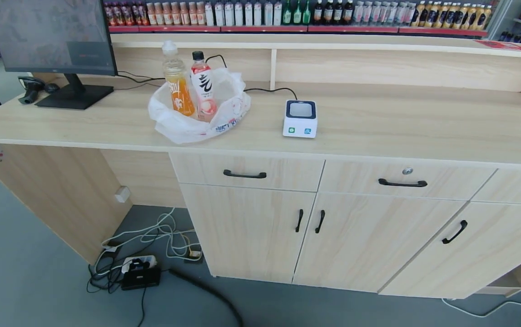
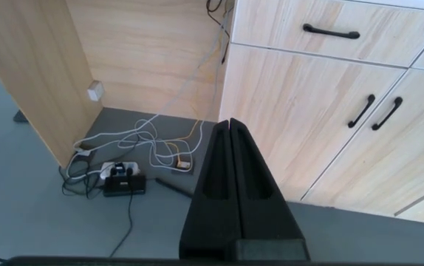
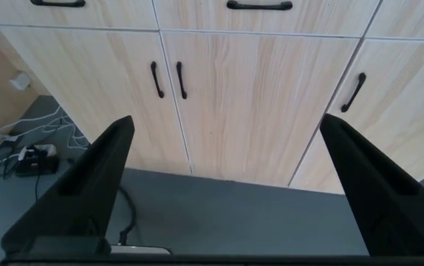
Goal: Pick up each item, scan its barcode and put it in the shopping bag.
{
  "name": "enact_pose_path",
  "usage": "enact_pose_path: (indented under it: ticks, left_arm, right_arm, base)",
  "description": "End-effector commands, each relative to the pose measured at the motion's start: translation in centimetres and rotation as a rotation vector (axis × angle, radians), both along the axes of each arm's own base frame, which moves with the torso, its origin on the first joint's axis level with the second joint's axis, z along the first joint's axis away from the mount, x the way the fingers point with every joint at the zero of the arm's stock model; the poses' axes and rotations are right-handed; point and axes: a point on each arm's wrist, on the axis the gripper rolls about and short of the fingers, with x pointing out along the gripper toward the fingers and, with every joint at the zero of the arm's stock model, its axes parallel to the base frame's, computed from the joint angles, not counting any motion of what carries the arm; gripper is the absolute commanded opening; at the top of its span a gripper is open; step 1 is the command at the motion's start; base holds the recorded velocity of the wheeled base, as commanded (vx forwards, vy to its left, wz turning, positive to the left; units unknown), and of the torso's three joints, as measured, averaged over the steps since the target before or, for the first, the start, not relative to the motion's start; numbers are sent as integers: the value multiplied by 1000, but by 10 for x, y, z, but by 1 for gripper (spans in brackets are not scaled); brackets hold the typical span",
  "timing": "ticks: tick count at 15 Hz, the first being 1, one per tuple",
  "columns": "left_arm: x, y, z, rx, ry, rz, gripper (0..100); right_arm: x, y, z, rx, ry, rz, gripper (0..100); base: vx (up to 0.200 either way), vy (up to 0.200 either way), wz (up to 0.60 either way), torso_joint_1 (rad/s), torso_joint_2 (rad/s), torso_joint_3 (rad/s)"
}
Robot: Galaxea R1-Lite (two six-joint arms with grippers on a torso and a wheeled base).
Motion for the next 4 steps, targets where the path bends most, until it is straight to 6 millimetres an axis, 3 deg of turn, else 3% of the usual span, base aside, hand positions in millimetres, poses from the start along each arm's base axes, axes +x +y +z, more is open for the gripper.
enact_pose_path:
  ticks: [1,4]
  left_arm:
    - [0,0,0,-1,0,0,0]
    - [0,0,0,-1,0,0,0]
  right_arm:
    - [0,0,0,0,1,0,100]
    - [0,0,0,2,1,0,100]
  base:
    - [0,0,0,0,0,0]
    - [0,0,0,0,0,0]
